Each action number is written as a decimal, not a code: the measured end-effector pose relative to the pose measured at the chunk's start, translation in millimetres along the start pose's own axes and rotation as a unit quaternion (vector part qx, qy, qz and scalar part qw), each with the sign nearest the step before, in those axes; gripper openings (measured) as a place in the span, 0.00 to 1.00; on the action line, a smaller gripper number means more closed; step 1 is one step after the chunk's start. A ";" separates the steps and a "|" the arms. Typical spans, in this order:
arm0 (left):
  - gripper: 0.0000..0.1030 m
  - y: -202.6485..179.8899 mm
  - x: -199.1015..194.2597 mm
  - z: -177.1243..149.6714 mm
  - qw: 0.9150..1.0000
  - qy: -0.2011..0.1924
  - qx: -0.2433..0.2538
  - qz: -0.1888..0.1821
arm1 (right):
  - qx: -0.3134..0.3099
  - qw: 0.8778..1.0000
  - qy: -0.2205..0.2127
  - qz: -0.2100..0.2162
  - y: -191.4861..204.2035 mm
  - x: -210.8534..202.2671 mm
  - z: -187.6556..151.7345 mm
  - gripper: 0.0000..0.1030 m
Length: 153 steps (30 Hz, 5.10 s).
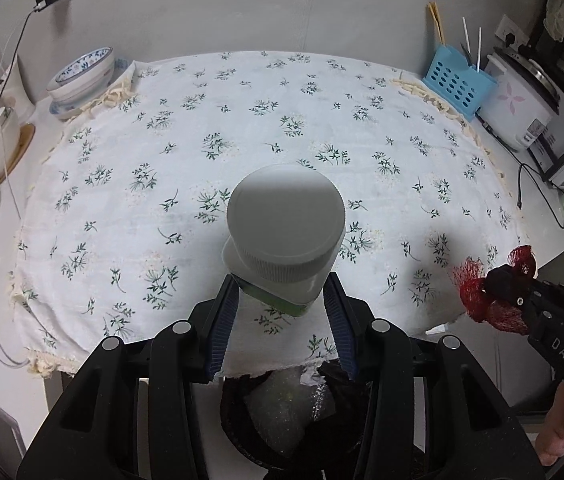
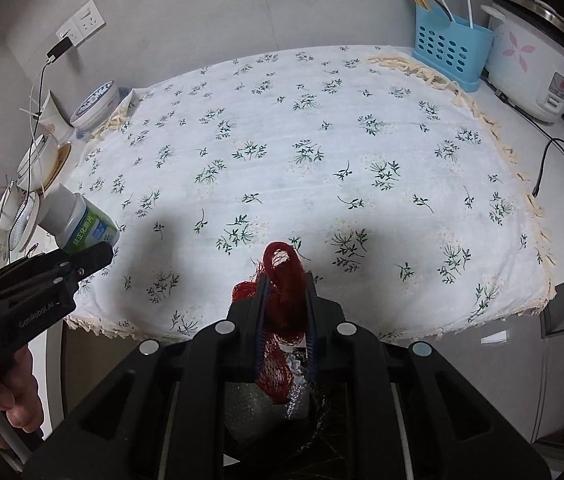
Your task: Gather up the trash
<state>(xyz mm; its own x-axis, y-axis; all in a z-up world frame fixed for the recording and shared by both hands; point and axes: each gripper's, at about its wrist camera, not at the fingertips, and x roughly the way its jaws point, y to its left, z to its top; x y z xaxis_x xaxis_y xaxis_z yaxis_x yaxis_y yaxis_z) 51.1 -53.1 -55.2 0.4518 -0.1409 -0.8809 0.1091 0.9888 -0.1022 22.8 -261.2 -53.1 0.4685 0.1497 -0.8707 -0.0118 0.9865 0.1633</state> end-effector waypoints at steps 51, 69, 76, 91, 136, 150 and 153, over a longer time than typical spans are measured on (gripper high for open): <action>0.42 14.9 59.5 -206.4 0.996 0.077 -0.033 -0.015 | -0.063 0.994 0.089 0.015 19.0 58.6 -169.2 0.15; 0.44 -11.7 110.2 -208.7 0.995 0.097 -0.005 -0.012 | -0.060 0.993 0.103 0.004 9.7 72.7 -170.3 0.15; 0.72 -11.9 102.1 -202.0 0.996 0.084 -0.009 -0.007 | -0.060 0.993 0.105 0.009 10.9 75.1 -168.7 0.15; 0.94 44.3 49.6 -197.9 0.997 0.043 -0.054 0.016 | -0.089 0.989 0.116 0.030 55.3 99.6 -158.6 0.16; 0.94 28.6 -106.4 -141.5 0.997 0.018 -0.069 0.033 | -0.032 0.998 0.012 -0.054 49.8 -98.0 -109.2 0.92; 0.94 25.6 -103.3 -144.5 0.997 0.021 -0.066 0.037 | -0.037 0.997 0.010 -0.071 51.7 -96.1 -113.5 0.92; 0.94 24.1 -103.1 -144.4 0.997 0.021 -0.066 0.033 | -0.039 0.997 0.011 -0.071 53.0 -94.8 -114.9 0.92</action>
<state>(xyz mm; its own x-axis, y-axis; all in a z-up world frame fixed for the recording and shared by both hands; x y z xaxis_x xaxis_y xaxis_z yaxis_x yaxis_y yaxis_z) -120.7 -7.5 -33.5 0.4159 -0.0764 -0.9062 -0.0384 0.9941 -0.1014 -123.7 -215.5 -15.1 0.4504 0.0087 -0.8928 -0.0159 0.9999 0.0018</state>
